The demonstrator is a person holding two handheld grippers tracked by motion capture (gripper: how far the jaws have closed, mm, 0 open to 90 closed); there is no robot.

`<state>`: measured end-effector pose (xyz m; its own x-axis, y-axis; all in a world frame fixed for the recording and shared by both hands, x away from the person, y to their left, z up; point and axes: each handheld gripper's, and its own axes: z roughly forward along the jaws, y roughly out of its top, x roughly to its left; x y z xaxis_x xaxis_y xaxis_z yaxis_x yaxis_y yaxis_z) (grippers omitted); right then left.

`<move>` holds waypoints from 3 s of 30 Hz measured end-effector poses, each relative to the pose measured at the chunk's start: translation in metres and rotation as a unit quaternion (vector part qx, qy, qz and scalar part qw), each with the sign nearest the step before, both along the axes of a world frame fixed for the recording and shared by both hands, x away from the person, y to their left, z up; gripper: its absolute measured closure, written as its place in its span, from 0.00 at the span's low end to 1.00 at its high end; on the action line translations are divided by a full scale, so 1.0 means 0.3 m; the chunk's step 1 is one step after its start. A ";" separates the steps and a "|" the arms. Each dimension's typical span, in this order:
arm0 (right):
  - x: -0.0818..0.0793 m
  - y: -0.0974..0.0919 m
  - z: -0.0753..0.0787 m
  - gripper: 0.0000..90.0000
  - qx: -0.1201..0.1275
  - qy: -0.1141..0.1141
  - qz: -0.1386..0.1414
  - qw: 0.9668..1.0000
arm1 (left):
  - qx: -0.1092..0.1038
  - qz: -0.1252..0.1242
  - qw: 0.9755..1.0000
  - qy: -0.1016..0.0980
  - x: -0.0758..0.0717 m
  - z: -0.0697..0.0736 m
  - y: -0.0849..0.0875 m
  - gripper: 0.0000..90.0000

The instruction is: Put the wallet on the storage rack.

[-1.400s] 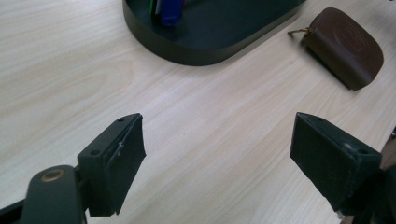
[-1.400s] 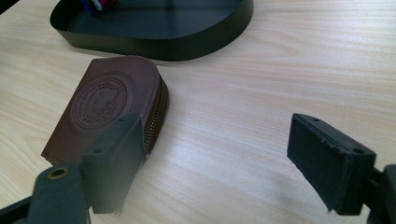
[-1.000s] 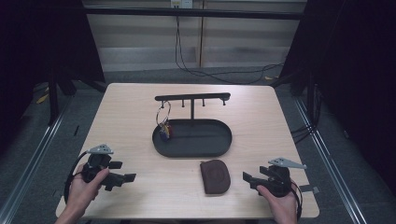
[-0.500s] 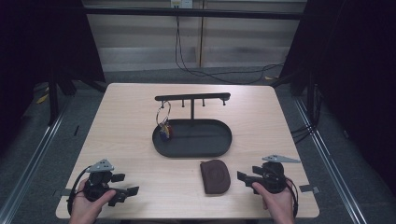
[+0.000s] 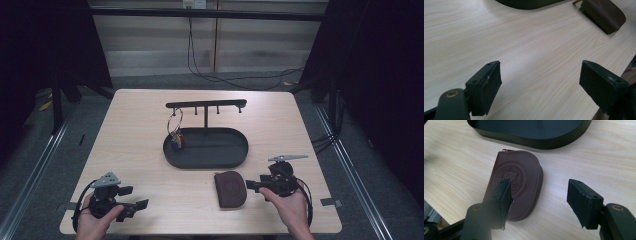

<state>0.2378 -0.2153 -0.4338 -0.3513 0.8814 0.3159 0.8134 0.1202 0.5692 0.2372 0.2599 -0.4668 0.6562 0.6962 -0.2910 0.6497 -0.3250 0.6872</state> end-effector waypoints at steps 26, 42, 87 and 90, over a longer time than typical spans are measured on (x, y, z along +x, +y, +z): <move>0.186 0.169 -0.060 0.38 -0.078 0.163 0.042 0.983 | 0.006 -0.003 1.000 -0.006 0.009 -0.001 0.001 0.19; 0.209 0.180 -0.084 0.46 -0.056 0.186 0.027 0.981 | 0.007 -0.004 1.000 -0.002 0.014 -0.005 0.001 0.19; 0.218 0.180 0.034 0.92 -0.038 0.157 0.053 0.985 | 0.009 -0.008 1.000 0.013 0.025 -0.012 0.002 0.21; 0.221 0.199 0.047 0.93 -0.053 0.155 0.061 0.985 | 0.008 -0.008 1.000 0.012 0.025 -0.011 0.003 0.21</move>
<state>0.3042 -0.1556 -0.4197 -0.3571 0.8727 0.3329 0.9221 0.2724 0.2750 0.2448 0.2607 -0.4701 0.6605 0.6902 -0.2957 0.6606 -0.3470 0.6657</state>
